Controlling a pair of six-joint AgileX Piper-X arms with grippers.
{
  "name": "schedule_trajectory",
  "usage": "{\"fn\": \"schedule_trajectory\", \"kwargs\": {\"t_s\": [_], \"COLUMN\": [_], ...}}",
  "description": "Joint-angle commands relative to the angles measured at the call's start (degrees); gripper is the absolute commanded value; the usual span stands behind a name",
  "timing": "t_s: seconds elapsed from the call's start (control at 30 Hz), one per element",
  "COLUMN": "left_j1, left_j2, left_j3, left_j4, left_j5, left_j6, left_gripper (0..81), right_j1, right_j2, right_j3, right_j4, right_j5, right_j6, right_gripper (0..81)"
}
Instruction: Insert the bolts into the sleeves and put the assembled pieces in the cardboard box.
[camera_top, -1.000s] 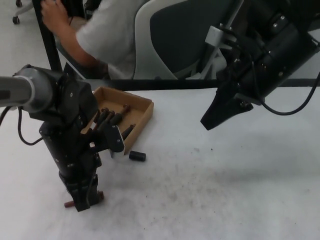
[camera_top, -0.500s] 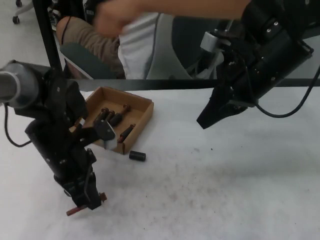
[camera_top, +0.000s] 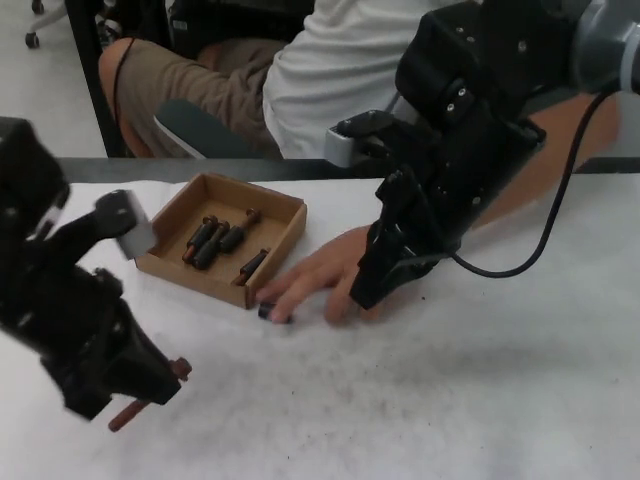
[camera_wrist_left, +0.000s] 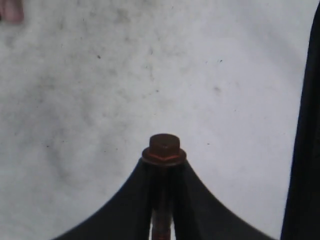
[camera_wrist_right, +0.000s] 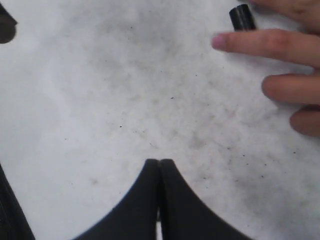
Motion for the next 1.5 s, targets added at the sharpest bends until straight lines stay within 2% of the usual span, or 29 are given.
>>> {"fn": "schedule_trajectory", "kwargs": {"t_s": [0.0, 0.1, 0.17, 0.37, 0.5, 0.6, 0.73, 0.9, 0.93, 1.0, 1.07, 1.13, 1.2, 1.27, 1.47], "left_j1": [0.2, 0.5, 0.5, 0.5, 0.5, 0.5, 0.5, 0.5, 0.5, 0.5, 0.5, 0.5, 0.5, 0.5, 0.5], "left_j2": [-4.2, -11.3, -16.2, -27.7, -29.5, -28.3, -25.7, -23.3, -23.3, -23.3, -23.3, -23.3, -23.3, -23.3, -23.3], "left_j3": [4.0, 8.7, 12.4, 22.9, 29.8, 33.3, 34.7, 34.6, 34.6, 34.6, 34.6, 34.6, 34.6, 34.6, 34.6], "left_j4": [-2.9, -7.2, -11.8, -32.6, -50.7, -60.9, -68.7, -75.5, -76.7, -78.5, -79.8, -80.1, -80.1, -80.1, -80.1], "left_j5": [3.9, 7.3, 7.3, 6.4, 2.2, -3.9, -5.2, -4.2, -4.2, -4.2, -4.2, -4.2, -4.2, -4.2, -4.2], "left_j6": [-0.2, -1.5, -6.4, -28.5, -46.5, -56.2, -61.5, -68.9, -69.6, -69.7, -71.2, -72.3, -72.7, -72.7, -72.7], "left_gripper": [0.8, 0.8, 0.8, 0.8, 0.8, 0.8, 0.8, 0.8, 0.8, 0.8, 0.8, 0.8, 0.8, 0.8, 0.8], "right_j1": [0.3, 0.4, 0.4, 0.4, 0.4, 0.4, 0.3, -0.2, -0.1, -0.3, -0.3, -0.3, -0.3, -0.3, -0.3], "right_j2": [-0.2, -0.2, -0.2, -0.2, 0.0, 1.2, 4.3, 8.9, 9.6, 10.7, 11.4, 11.9, 12.3, 12.6, 13.2], "right_j3": [0.1, 0.1, 0.1, 0.1, 0.1, 0.1, 0.1, 0.1, 0.1, 0.1, 0.1, 0.1, 0.1, 0.1, 0.1], "right_j4": [0.2, 0.2, 0.2, 0.0, -0.3, -0.6, -0.3, 0.7, 0.8, 1.2, 1.2, 1.3, 1.3, 1.2, 1.6], "right_j5": [0.1, 0.2, 1.3, 9.9, 11.4, 16.0, 21.0, 20.2, 19.4, 17.6, 16.7, 16.8, 19.0, 21.7, 21.8], "right_j6": [0.9, 1.3, 1.3, 1.3, 2.8, 7.7, 17.4, 29.8, 31.4, 33.5, 35.8, 39.1, 43.3, 46.6, 47.7], "right_gripper": [0.2, 0.2, 0.2, 0.2, 0.2, 0.2, 0.2, 0.8, 2.8, 12.7, 30.8, 54.0, 68.1, 73.4, 73.5]}}
